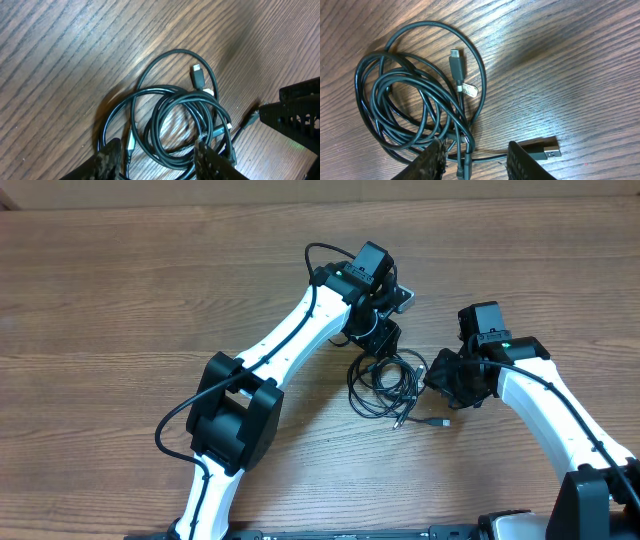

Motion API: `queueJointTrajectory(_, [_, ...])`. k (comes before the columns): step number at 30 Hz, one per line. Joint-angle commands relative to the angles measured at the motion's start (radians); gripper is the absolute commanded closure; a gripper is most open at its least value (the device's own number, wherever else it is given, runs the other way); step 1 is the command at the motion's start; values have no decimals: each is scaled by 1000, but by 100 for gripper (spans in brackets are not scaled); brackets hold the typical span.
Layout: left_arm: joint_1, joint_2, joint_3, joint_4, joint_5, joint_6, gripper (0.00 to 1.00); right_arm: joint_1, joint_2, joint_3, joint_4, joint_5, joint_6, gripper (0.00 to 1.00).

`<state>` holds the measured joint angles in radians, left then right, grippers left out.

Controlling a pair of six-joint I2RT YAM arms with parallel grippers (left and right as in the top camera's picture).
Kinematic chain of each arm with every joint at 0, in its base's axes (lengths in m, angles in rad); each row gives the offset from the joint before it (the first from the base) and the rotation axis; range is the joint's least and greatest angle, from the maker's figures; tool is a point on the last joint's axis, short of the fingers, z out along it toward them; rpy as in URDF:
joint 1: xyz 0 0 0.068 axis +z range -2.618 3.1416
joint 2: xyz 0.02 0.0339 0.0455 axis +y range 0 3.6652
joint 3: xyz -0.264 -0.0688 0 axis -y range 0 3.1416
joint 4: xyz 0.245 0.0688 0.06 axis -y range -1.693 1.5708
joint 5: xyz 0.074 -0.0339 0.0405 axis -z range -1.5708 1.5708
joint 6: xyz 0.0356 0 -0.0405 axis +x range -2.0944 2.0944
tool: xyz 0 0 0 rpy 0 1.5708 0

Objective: Untangle cables

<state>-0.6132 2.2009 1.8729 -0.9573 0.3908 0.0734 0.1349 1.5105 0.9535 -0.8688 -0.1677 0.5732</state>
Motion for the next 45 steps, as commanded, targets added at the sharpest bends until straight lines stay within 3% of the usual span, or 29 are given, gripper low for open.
queueJointTrajectory(1, [1, 3, 7, -8, -6, 8, 54, -6, 5, 1, -1, 14, 7, 62])
queueJointTrajectory(17, [-18, 113, 7, -16, -5, -10, 56, -6, 5, 2, -5, 14, 6, 62])
queueJointTrajectory(35, [-54, 135, 2, -35, -21, -21, 69, -6, 5, 1, -9, 14, 6, 61])
queueJointTrajectory(37, [-54, 135, 2, -34, -29, -21, 73, -6, 5, 1, -10, 14, 6, 58])
queueJointTrajectory(40, [-54, 135, 2, -33, -28, -23, 93, -6, 5, 2, -13, 13, 6, 50])
queueJointTrajectory(45, [-54, 127, 16, -41, -3, -44, 96, -6, 5, 2, -12, -5, 6, 34])
